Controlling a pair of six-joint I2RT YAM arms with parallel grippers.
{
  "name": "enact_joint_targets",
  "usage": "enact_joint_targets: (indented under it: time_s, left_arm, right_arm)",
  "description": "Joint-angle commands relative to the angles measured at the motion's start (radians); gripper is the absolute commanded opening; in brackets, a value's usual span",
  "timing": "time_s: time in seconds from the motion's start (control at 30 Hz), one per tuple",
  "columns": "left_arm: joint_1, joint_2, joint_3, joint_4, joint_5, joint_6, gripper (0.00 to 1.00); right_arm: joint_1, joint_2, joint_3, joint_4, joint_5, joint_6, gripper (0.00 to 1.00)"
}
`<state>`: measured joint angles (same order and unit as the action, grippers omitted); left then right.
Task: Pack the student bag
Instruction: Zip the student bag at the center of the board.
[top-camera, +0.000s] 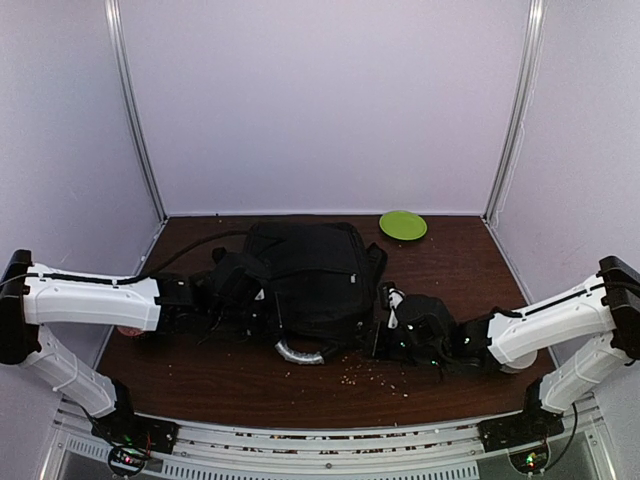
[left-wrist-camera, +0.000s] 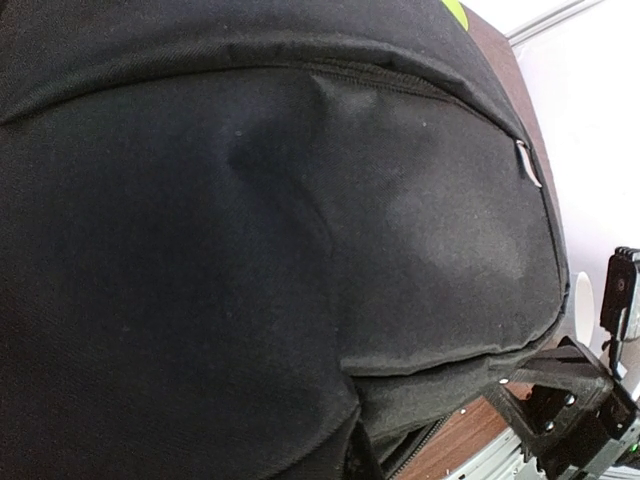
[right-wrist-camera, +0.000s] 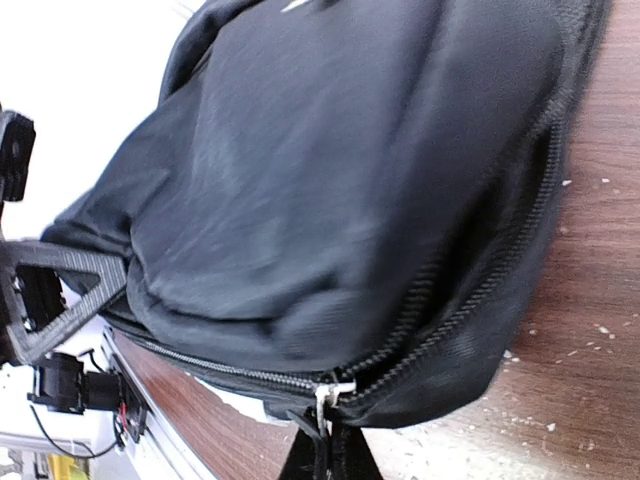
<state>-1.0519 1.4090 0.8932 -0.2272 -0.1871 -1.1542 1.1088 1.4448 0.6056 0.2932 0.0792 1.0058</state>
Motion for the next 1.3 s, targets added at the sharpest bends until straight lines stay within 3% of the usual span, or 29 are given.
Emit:
enact_joint_targets:
  time_s: [0.0, 0.47, 0.63, 0.73, 0.87, 0.93, 1.03, 1.27]
  left_arm:
    - [0.021, -0.036, -0.008, 0.020, -0.083, 0.022, 0.00]
    - [0.024, -0.061, -0.077, 0.002, -0.098, 0.040, 0.00]
    - [0.026, -0.053, -0.126, 0.017, -0.096, 0.090, 0.00]
    - [0.046, -0.041, -0.180, 0.067, -0.073, 0.157, 0.00]
    - [0.154, -0.038, -0.231, 0.126, 0.034, 0.266, 0.00]
    - [0.224, -0.038, -0.241, 0.161, 0.097, 0.317, 0.00]
    - [0.294, -0.024, -0.233, 0.212, 0.168, 0.389, 0.00]
    - [0.399, 0.107, -0.107, 0.201, 0.246, 0.518, 0.00]
  right_arm:
    - [-0.057, -0.040, -0.066, -0.024, 0.093, 0.059, 0.00]
    - [-0.147, 0.014, -0.128, 0.075, 0.113, 0.042, 0.00]
    - [-0.118, 0.051, -0.087, 0.093, 0.030, -0.048, 0.01]
    - [-0.082, 0.030, -0.055, 0.025, 0.001, -0.098, 0.15]
    - [-0.069, -0.026, -0.079, -0.007, -0.061, -0.141, 0.46]
    - [-0.064, -0.064, -0.104, -0.013, -0.079, -0.150, 0.54]
    - [-0.042, -0.130, -0.138, -0.021, -0.074, -0.173, 0.60]
    - [0.032, -0.268, -0.163, -0.066, 0.068, -0.233, 0.60]
